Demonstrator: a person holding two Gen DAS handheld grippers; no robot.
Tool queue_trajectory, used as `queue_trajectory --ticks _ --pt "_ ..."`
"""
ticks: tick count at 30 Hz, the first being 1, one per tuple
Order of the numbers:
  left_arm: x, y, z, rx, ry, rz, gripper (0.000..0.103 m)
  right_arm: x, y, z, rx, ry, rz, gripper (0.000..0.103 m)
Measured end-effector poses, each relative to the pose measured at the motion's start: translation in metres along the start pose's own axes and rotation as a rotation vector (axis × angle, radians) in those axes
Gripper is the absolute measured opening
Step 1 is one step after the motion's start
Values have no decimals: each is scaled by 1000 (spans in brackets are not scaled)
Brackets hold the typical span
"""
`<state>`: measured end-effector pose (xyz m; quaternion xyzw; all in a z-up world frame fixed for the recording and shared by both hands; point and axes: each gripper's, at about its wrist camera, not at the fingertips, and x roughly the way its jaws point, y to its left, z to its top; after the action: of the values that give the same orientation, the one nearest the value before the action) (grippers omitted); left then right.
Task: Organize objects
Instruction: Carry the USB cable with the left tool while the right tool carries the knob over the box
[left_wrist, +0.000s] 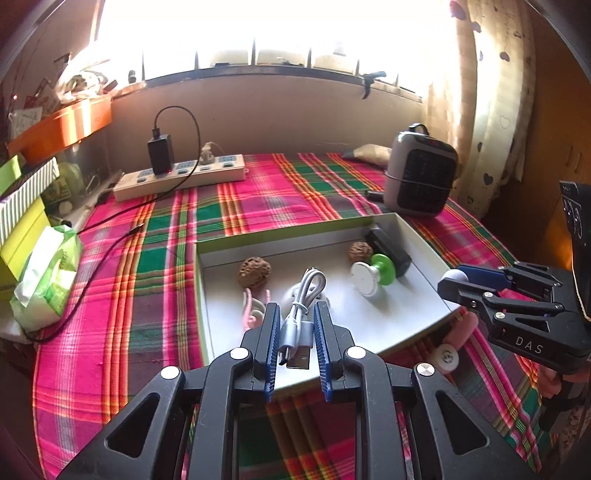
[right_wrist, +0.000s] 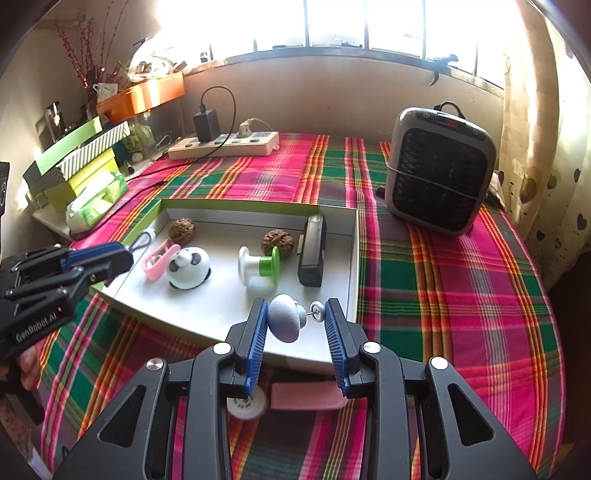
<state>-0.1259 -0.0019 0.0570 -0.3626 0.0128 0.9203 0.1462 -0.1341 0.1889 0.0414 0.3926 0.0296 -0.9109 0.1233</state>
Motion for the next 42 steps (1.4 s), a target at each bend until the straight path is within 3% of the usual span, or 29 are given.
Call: queue_trajectory --ticks 20,42 --pt "28 32 22 -60 17 62 17 35 -6 7 -21 60 -3 33" --pt "61 -1 37 38 52 12 17 51 6 8 -83 59 -7 33"
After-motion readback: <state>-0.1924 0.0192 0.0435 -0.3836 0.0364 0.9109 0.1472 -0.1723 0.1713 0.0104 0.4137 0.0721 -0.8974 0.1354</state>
